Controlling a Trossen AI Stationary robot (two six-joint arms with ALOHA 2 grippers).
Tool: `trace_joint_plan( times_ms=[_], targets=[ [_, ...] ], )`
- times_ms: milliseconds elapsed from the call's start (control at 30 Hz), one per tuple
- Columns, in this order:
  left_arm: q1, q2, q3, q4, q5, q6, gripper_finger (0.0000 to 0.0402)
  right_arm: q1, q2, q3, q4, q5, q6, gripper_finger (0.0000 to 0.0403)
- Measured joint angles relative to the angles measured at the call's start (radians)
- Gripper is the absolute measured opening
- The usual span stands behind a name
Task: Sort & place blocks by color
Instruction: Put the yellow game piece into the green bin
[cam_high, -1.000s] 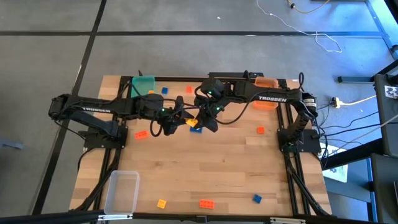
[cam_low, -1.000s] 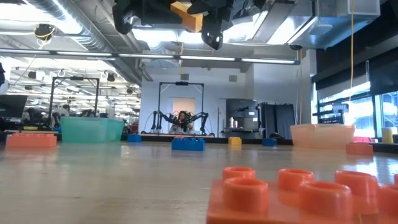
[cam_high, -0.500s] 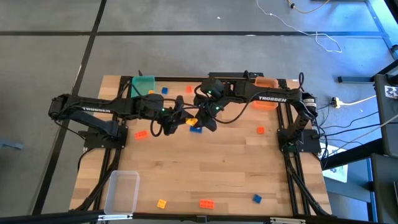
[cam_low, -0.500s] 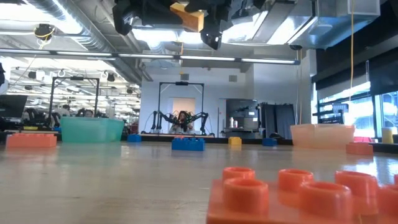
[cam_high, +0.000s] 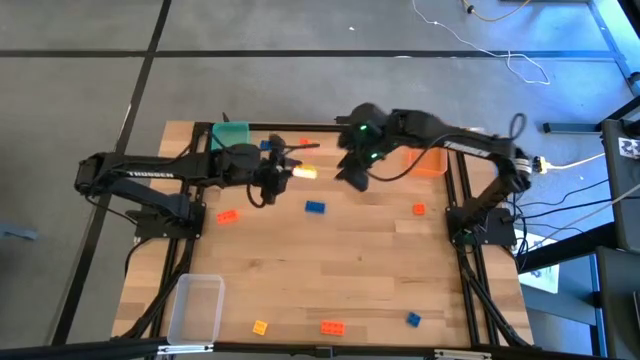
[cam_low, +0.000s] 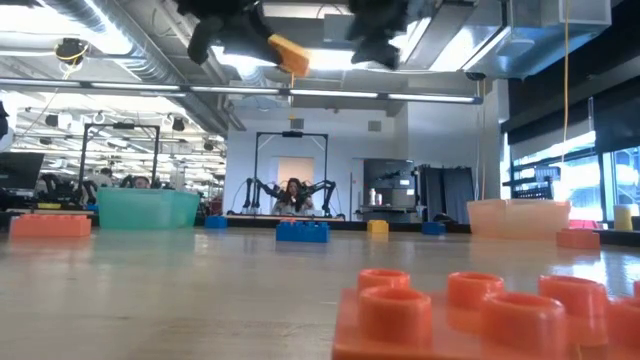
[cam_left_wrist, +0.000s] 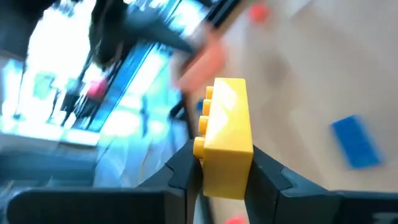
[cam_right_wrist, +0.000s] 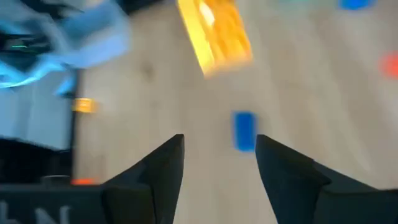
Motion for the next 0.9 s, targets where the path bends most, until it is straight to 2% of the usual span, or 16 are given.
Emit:
trace_joint_plan(
  times_ms=[167,400,567,667,800,900],
  targets=[
    [0.077,-0.030,-0.001,-0.116,-0.190,-0.183,0.0083,-0.030,-0.117,0.000,-0.094,0.176,0.000,0.0199],
    [0.282,-0.050,-0.001,-0.410,-0.252,-0.695,0.0083,-0.032,-0.222,0.000,-0.105,0.309,-0.002,0.0199],
    [0.447,-0.041,-0.001,-0.634,-0.245,-1.032,0.0083,-0.032,-0.236,0.000,-0.105,0.313,-0.027,0.0199],
    [0.520,-0.025,-0.001,-0.691,-0.235,-1.111,0.0083,-0.031,-0.235,0.000,-0.105,0.311,-0.052,0.0199],
    [0.621,-0.006,-0.001,-0.697,-0.126,-1.172,0.0083,-0.031,-0.231,0.000,-0.106,0.311,-0.059,0.0199],
    [0.673,0.018,-0.001,-0.728,-0.105,-1.226,0.0083,-0.031,-0.231,0.000,-0.106,0.311,-0.060,0.0199]
  ],
)
